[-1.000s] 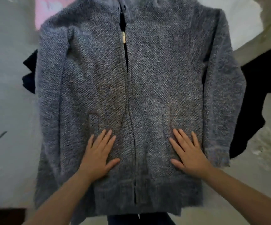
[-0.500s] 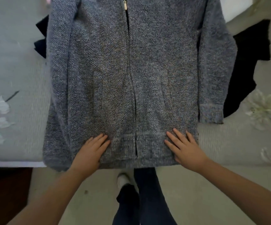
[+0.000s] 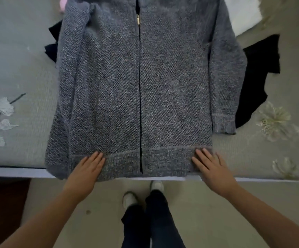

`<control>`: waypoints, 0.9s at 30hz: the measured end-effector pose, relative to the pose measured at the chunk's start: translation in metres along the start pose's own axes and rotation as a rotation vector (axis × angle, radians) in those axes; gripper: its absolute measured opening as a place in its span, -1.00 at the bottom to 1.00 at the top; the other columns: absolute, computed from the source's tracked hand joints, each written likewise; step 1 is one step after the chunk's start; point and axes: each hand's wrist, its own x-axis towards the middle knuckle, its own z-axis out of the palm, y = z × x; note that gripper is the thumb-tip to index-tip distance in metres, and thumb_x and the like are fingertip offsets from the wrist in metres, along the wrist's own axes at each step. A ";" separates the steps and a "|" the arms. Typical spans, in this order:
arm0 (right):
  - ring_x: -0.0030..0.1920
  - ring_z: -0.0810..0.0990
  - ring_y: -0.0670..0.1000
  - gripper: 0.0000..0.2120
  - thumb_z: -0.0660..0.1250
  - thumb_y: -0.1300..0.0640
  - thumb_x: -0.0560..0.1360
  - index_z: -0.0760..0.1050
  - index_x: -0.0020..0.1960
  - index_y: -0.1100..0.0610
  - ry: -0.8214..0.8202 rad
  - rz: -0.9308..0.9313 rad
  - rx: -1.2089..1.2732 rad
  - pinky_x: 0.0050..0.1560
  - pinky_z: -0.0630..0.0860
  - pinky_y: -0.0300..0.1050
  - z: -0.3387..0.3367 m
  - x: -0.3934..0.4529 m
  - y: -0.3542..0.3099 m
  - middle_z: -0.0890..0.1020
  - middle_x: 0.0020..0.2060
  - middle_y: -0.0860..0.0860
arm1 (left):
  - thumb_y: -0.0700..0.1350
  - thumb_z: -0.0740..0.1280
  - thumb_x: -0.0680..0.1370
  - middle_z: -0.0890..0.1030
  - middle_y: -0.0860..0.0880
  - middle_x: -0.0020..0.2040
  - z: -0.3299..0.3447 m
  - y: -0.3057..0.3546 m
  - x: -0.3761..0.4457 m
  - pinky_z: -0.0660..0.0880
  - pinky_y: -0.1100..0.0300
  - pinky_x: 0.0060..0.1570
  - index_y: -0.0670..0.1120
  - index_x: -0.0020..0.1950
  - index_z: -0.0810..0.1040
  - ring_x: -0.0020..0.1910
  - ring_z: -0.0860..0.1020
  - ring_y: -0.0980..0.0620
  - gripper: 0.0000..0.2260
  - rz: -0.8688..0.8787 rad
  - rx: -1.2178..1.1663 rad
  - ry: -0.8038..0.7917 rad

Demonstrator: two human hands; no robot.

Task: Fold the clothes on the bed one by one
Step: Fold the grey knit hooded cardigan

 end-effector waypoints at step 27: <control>-0.24 0.59 0.11 -0.77 0.25 0.05 0.19 0.53 -0.27 0.18 -0.158 0.279 0.029 0.02 0.26 0.00 -0.010 0.000 0.025 0.57 -0.29 0.08 | -0.22 0.06 0.58 0.40 -0.11 0.19 -0.044 0.105 0.063 0.33 0.10 0.08 -0.09 0.20 0.33 0.20 0.35 -0.11 -0.78 0.074 -0.011 0.022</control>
